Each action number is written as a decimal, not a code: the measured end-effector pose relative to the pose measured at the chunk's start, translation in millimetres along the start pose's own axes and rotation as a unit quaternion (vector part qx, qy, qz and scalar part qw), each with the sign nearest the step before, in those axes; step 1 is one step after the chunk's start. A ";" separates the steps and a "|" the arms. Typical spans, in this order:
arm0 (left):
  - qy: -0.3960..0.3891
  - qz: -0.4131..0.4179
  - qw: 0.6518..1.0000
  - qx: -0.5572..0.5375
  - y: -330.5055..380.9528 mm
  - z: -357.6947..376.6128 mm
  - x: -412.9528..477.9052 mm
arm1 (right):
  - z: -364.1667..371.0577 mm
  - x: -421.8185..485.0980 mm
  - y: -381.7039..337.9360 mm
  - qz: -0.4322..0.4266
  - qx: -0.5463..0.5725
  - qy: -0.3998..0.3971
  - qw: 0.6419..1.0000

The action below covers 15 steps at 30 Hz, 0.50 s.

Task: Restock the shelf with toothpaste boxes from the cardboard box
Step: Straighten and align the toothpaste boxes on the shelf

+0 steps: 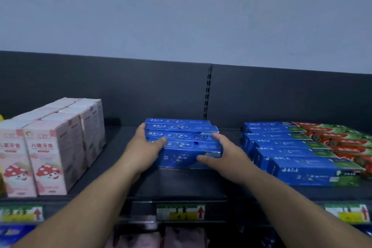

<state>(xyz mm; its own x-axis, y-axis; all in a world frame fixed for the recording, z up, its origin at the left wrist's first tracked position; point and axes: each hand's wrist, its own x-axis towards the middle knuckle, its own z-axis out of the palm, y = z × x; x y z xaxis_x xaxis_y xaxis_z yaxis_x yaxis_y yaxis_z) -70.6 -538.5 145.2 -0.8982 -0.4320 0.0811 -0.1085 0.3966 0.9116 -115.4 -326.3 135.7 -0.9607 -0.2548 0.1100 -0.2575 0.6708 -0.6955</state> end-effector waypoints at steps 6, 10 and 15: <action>0.030 -0.021 0.996 -0.082 0.8 9.6 -6.3 | 1.0 2.4 2.8 -0.023 0.062 -0.003 0.998; 0.036 -0.022 0.995 -0.094 1.8 11.3 -20.1 | 2.9 -0.9 4.9 -0.016 0.085 0.012 0.996; 0.043 0.003 0.999 -0.032 -3.2 9.5 -33.4 | 3.1 -13.5 2.5 -0.025 0.069 0.004 0.997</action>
<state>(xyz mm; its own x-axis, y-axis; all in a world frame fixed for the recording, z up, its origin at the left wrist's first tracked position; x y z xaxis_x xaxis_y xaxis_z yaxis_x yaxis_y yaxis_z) -44.2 -517.7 135.8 -0.8582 -0.4996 0.1177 -0.0738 0.3470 0.9349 -102.8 -323.3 130.3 -0.9483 -0.2786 0.1521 -0.2882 0.5550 -0.7803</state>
